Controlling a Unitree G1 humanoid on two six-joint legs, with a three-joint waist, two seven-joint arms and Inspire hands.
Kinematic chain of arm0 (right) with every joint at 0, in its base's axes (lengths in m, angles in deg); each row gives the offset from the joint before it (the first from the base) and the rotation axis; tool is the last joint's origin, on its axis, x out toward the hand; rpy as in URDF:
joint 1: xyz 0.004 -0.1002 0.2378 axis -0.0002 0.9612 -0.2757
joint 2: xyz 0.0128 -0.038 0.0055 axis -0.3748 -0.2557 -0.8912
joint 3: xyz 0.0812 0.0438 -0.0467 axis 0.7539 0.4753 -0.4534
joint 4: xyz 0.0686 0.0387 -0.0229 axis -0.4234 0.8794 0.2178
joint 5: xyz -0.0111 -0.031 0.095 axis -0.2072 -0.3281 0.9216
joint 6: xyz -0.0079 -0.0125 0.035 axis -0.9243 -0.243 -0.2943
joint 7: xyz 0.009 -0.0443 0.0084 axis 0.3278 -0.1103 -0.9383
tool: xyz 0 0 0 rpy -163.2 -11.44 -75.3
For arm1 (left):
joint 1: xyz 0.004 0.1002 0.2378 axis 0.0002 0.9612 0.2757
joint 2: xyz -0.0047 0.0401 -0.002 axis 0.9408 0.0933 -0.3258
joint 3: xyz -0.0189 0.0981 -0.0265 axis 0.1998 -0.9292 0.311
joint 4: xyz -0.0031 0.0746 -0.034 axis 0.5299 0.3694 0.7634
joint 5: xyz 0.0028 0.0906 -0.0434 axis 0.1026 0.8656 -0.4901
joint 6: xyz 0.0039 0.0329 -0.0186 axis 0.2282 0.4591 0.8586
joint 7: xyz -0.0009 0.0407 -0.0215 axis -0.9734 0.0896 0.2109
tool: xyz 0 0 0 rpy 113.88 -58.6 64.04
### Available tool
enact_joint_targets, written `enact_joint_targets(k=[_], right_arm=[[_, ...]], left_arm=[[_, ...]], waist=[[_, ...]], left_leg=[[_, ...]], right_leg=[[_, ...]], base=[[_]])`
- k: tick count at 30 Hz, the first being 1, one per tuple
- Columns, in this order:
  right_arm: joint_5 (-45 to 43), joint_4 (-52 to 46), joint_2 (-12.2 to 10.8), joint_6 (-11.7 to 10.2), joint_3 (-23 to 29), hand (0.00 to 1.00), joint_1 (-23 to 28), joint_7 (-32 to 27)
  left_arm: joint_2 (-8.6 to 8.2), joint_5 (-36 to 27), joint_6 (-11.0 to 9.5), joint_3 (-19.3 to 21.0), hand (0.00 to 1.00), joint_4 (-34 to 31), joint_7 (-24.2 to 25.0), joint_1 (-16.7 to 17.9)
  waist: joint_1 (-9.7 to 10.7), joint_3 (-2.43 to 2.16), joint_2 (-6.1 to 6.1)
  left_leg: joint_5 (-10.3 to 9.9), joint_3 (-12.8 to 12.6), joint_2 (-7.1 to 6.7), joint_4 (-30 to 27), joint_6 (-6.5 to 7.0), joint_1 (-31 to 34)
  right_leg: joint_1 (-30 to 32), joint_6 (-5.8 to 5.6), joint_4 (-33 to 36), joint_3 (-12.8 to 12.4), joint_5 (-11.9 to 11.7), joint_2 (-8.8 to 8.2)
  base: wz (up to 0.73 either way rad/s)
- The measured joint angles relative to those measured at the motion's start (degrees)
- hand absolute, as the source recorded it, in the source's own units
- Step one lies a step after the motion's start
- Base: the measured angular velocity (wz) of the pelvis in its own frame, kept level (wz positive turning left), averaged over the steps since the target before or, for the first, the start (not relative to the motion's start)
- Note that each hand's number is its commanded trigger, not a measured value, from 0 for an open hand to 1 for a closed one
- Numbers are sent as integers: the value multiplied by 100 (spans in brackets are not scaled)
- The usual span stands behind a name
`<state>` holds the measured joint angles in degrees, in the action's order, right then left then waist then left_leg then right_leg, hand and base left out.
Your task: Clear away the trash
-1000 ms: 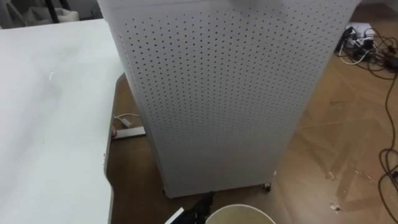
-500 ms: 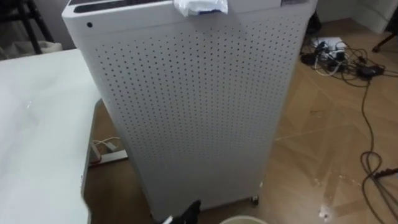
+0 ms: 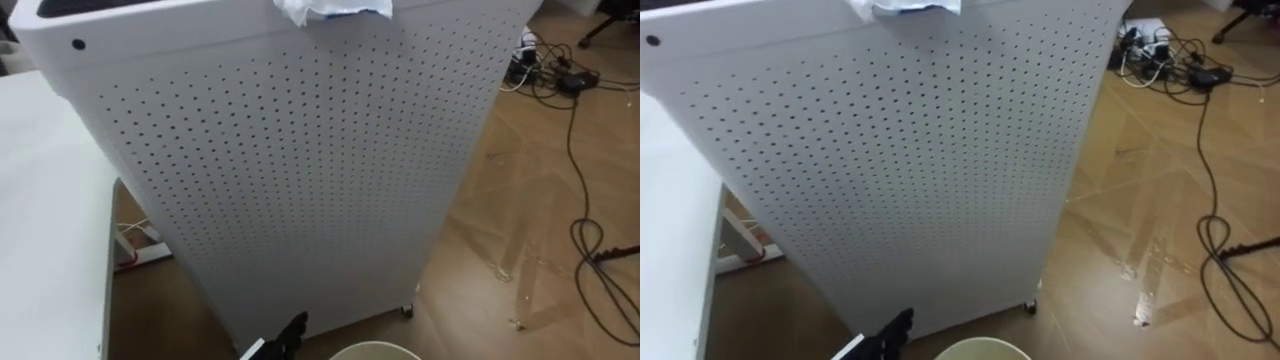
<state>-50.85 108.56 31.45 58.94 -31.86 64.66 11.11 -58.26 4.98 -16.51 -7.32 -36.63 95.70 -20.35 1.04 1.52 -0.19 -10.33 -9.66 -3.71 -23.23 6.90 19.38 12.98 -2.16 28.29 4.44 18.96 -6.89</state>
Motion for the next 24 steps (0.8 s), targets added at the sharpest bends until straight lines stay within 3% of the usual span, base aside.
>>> enact_joint_targets(k=[3, 6, 7, 11, 16, 21, 24], right_arm=[[-25, -10, -3, -5, 9, 100, -22, 0], [-36, -21, 18, -17, -10, 100, 21, 1], [-92, -14, 20, -21, -6, 100, 51, 5], [-250, 17, 47, -64, 10, 100, 137, 48], [-348, 45, 50, -168, 136, 100, 229, 53], [-372, 53, 60, -244, 183, 100, 234, 44], [-371, 55, 65, -280, 180, 100, 240, 50]], left_arm=[[-17, 349, -26, 165, 0, -223, -225, -6], [-1, 772, -316, 327, 0, -477, -608, 16], [-20, 1099, -437, 402, 0, -521, -808, 46], [-65, 2035, -504, 628, 0, -1038, -1361, 220], [-61, 3167, -723, 1195, 0, -1684, -2322, 373], [-52, 4010, -768, 1251, 0, -2243, -3180, 402], [3, 4301, -936, 1253, 0, -2725, -3572, 399]], waist=[[-9, 7, -4], [-20, 4, 31], [-32, 4, 32], [-91, 3, 31], [-170, -6, 0], [-287, -28, -41], [-303, -50, -101]], left_leg=[[-3, -23, 9, 55, 3, 5], [-5, 8, 31, 83, -1, -8], [-4, 19, 38, 114, -3, -70], [1, 55, 38, 235, -17, -289], [29, 75, 23, 418, -57, -603], [56, 161, 30, 432, -91, -642], [62, 253, 34, 413, -102, -701]], right_leg=[[-47, -43, -186, 76, -33, 13], [-245, -54, -471, 113, -96, 98], [-341, -46, -598, 146, -128, 111], [-601, -51, -837, 297, -213, 122], [-920, -46, -1081, 440, -276, 113], [-1024, -9, -1197, 523, -313, 141], [-1223, 12, -1387, 628, -371, 188]], base=[[-6], [1], [4], [1], [0], [7], [16]])
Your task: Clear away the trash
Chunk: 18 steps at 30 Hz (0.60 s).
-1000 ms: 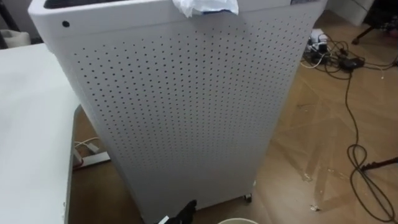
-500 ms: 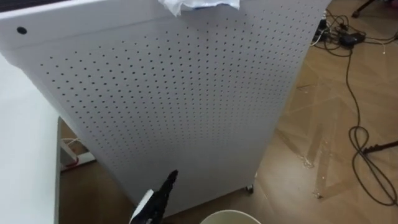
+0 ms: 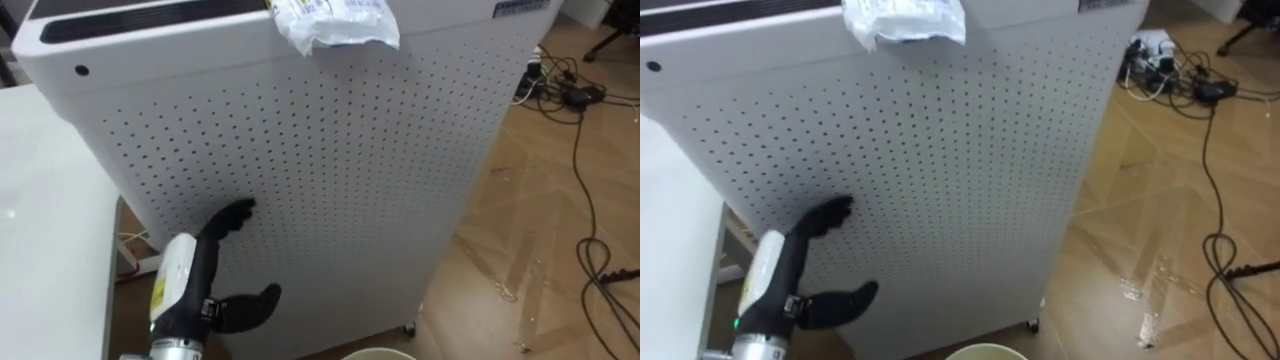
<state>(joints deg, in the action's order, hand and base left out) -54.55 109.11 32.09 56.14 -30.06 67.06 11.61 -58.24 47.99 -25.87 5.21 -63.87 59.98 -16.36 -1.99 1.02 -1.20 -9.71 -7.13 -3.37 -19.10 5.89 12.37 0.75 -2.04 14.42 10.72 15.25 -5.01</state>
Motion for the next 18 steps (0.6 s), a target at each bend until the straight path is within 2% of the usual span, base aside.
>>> enact_joint_targets(k=[2, 4, 7, 10, 18], right_arm=[[2, 0, 2, -22, -1, 100, 10, -3], [0, 6, 8, -64, 1, 100, 62, -22], [-50, 3, 6, -69, 1, 100, 142, -35], [-183, -8, 7, -69, 13, 100, 264, -21], [-254, -17, -1, -66, 4, 100, 275, -3]], left_arm=[[53, 42, -85, 0, 0, -366, -205, 6], [74, 40, -272, 16, 0, -843, -558, 6], [75, 43, -543, 145, 0, -1090, -938, 0], [77, 42, -560, 278, 0, -1144, -1141, 1], [81, 46, -589, 292, 0, -1645, -1272, -96]], waist=[[0, -16, -24], [-6, -16, -35], [-3, -21, -44], [-14, -39, -52], [22, -49, -50]], left_leg=[[1, 62, -1, -14, -4, -31], [7, 94, -4, -1, -14, -118], [23, 121, -21, 62, -37, -275], [32, 139, -23, 83, -50, -386], [47, 137, 2, 93, -70, -496]], right_leg=[[-110, 8, -92, 57, -36, 26], [-235, 11, -176, 87, -68, 39], [-388, 7, -180, 120, -88, 39], [-498, 10, -185, 146, -92, 44], [-598, 35, -213, 102, -113, 76]], base=[[15], [9], [0], [1], [-1]])
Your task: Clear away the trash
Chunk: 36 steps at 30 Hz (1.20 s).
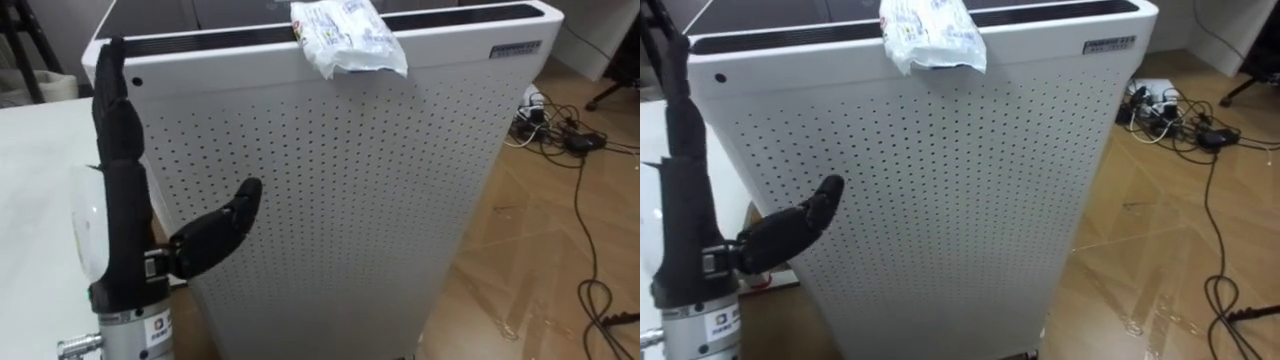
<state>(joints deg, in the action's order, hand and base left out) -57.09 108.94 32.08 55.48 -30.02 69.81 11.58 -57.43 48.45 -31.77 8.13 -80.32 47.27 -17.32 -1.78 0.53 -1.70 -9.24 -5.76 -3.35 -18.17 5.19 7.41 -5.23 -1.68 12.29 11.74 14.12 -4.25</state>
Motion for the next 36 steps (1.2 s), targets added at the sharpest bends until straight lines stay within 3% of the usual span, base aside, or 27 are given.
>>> enact_joint_targets(k=[4, 7, 11, 13, 17, 20, 22, 32, 36], right_arm=[[-2, 5, -14, 1, 0, 100, 32, -2], [-3, 27, -19, 2, -1, 100, 68, -2], [1, 110, -15, 11, -2, 100, 69, 1], [-1, 111, -9, 32, -5, 100, 68, 0], [-1, 110, -9, 86, -10, 100, 64, 7], [-32, 108, -7, 115, -4, 100, 54, 8], [-162, 45, 16, 218, 24, 100, 54, 8], [-303, 69, 91, 280, 111, 100, 37, 40], [-296, 51, 115, 299, 120, 100, 37, 66]], left_arm=[[0, 0, 0, 0, 0, -140, -2, -129], [5, 42, 1, 2, 0, -143, 3, -255], [113, 405, 6, -10, 0, -146, 17, -441], [254, 662, 17, -82, 0, -146, 27, -508], [264, 900, 55, -141, 0, -146, 127, -543], [264, 949, 119, -162, 0, -146, 211, -573], [273, 1072, 190, -202, 0, -146, 303, -677], [327, 1783, 449, -389, 0, -144, 685, -1121], [498, 1848, 553, -444, 0, -138, 685, -1121]], waist=[[-10, -29, 68], [-12, -27, 106], [9, -5, 149], [47, 15, 177], [121, 42, 200], [200, 65, 232], [246, 63, 240], [395, 49, 327], [463, 49, 377]], left_leg=[[3, 0, 34, -1, -7, -1], [7, -2, 39, 1, -14, -10], [10, -6, 47, 3, -18, -14], [11, -15, 48, 14, -19, -23], [12, -27, 48, 37, -21, -33], [11, -32, 48, 51, -22, -32], [11, -32, 48, 57, -23, -25], [17, -200, 73, 164, -34, -160], [17, -264, 85, 200, -34, -199]], right_leg=[[-43, 13, -80, 7, -73, 38], [-91, 24, -171, 12, -99, 49], [-95, 26, -167, -6, -103, 55], [-95, 26, -166, -42, -103, 53], [-82, 26, -166, -57, -103, 49], [-71, 26, -166, -70, -103, 49], [-65, 26, -166, -85, -103, 51], [-91, 26, -174, -238, -103, 46], [-89, 28, -174, -310, -104, 46]], base=[[0], [0], [0], [0], [0], [0], [0], [-9], [-8]])
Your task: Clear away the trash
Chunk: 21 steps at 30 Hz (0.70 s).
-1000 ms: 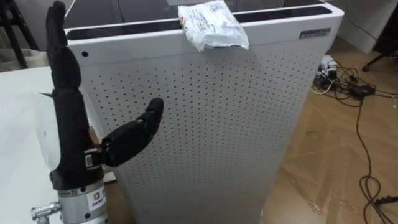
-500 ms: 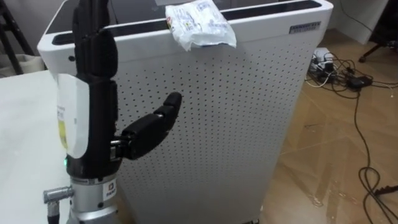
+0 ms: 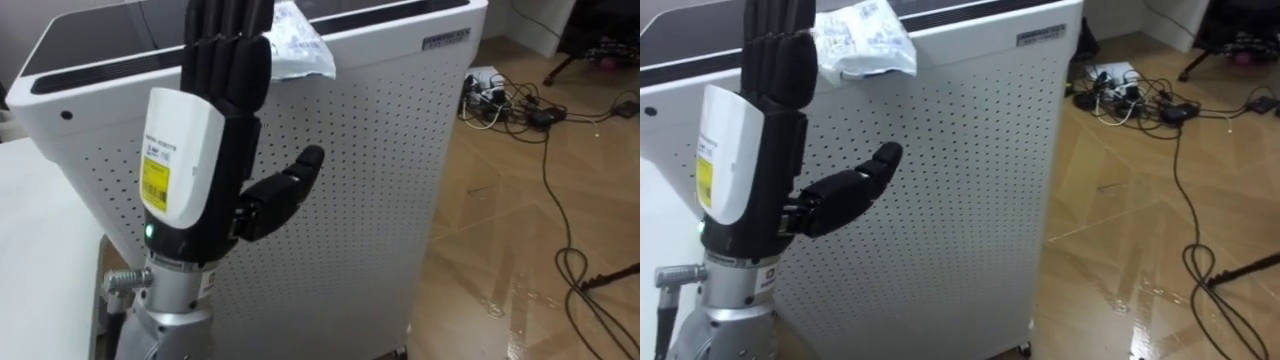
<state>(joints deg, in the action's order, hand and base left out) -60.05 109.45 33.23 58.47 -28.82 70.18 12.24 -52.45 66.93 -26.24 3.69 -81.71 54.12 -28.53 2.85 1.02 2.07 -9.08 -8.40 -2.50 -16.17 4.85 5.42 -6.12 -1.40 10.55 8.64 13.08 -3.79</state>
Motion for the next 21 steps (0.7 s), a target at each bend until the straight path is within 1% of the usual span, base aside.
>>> enact_joint_targets(k=[2, 4, 6, 8, 12, 17, 21], right_arm=[[0, -3, 17, 17, 3, 100, -4, 0], [-5, -8, 22, 49, 58, 100, -7, 0], [-6, -37, 30, 107, 96, 100, -9, -1], [-8, -66, 41, 116, 97, 100, -8, -4], [-11, -131, 66, 116, 96, 100, -8, -7], [-16, -142, 83, 112, 121, 100, -4, -26], [-30, -94, 90, 112, 149, 100, 20, -24]], left_arm=[[56, 22, 53, 1, 0, 1, 20, -11], [169, 29, 167, 3, 0, 1, 96, -12], [227, 30, 247, 4, 0, 0, 115, -14], [254, 33, 264, 13, 0, 0, 114, -18], [385, 33, 249, 19, 0, -1, 112, -51], [398, 32, 244, 43, 0, -40, 110, -206], [395, 45, 246, 254, 0, -378, 96, -262]], waist=[[6, -1, 34], [3, 3, 72], [0, -3, 100], [-21, -10, 128], [-19, -23, 160], [-29, -28, 166], [-24, -28, 166]], left_leg=[[-1, -6, -1, 0, 0, 0], [-1, -5, -1, 1, 0, 1], [-1, -2, -1, 3, 0, 2], [-1, -2, -2, 4, 0, 2], [0, 1, -2, 3, -1, -1], [0, 14, -3, -7, -1, -3], [0, 16, -3, -9, -1, -6]], right_leg=[[1, 0, 0, -2, 0, -2], [4, 0, -1, 1, 0, -2], [4, 0, 0, 5, 0, -1], [2, 0, 0, 12, 0, -2], [-8, 0, -1, 27, 0, -3], [-18, 0, 0, 38, 0, -5], [-28, 0, -4, 48, 0, -4]], base=[[-3], [0], [0], [0], [0], [0], [0]])
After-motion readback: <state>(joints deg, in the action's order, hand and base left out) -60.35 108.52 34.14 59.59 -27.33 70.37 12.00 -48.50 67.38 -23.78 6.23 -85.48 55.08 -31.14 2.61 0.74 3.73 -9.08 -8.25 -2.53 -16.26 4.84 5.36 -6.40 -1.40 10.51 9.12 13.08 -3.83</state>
